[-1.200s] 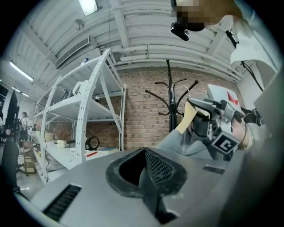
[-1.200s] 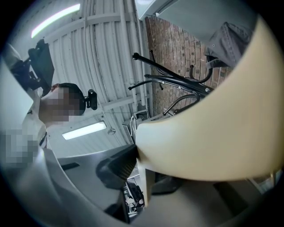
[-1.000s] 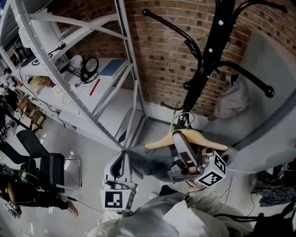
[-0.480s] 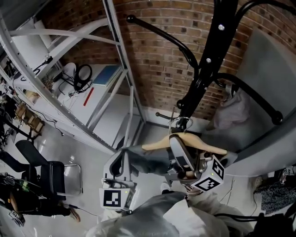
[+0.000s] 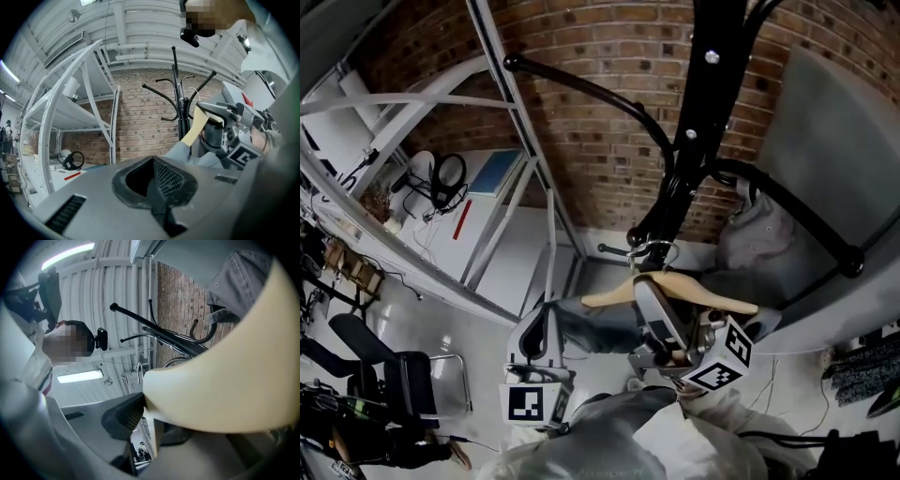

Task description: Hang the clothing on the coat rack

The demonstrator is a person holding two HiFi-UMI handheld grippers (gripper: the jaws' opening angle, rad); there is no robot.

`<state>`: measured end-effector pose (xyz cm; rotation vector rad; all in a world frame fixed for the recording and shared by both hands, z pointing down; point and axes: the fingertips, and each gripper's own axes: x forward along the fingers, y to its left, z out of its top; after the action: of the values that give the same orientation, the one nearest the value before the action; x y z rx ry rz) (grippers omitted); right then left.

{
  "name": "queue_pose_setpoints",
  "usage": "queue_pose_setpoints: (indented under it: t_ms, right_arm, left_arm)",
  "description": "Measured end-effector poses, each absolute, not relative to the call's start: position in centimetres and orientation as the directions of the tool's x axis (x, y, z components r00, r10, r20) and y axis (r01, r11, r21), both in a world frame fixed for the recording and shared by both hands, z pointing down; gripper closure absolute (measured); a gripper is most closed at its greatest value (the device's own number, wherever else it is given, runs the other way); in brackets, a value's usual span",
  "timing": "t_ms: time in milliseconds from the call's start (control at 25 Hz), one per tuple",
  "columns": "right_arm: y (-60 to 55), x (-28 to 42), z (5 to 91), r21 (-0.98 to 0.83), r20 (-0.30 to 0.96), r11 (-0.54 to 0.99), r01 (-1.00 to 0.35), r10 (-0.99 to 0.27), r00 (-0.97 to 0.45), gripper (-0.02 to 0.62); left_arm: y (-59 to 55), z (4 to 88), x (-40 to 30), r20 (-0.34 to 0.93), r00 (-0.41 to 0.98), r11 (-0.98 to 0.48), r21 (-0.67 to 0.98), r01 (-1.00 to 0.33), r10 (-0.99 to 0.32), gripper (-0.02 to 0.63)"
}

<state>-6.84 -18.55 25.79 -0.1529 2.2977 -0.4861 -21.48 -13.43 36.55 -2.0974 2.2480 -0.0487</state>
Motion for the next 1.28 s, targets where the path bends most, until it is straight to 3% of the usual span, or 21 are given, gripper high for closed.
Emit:
queue_pose_setpoints:
  t_ms: [240,880,1120,1280]
  right_arm:
    - [-18.5,-7.8,25.7,-0.38,-0.659,0.925,-0.023,-0.288,-0.695,0.488]
    - [-15.0,-8.2,25.4,-0.402,-0.632,0.886,-0.228,-0.45,-0.631,0.488]
    - [-12.8,-8.3,25.2,-0.402,-0.627,0.87,-0.287,-0.489,-0.607,0.488]
    - [-11.9,-8.0,25.2,-0.408,-0.619,0.857,-0.316,-0.514,-0.594,0.488]
  left_arm:
    - [-14.5,36.4,-22.6,-0.017,-0.03,0.031,-0.055,-0.998,-0.999,0.598]
    - [-13.1,36.6,-22.3,-0.039,0.25,-0.248,-0.049,-0.968,-0.968,0.598]
    - [-11.1,35.5,-22.2,-0.098,0.315,-0.312,-0.044,-0.949,-0.944,0.598]
    - [-10.0,36.6,-21.9,-0.049,0.348,-0.347,-0.03,-0.937,-0.936,0.598]
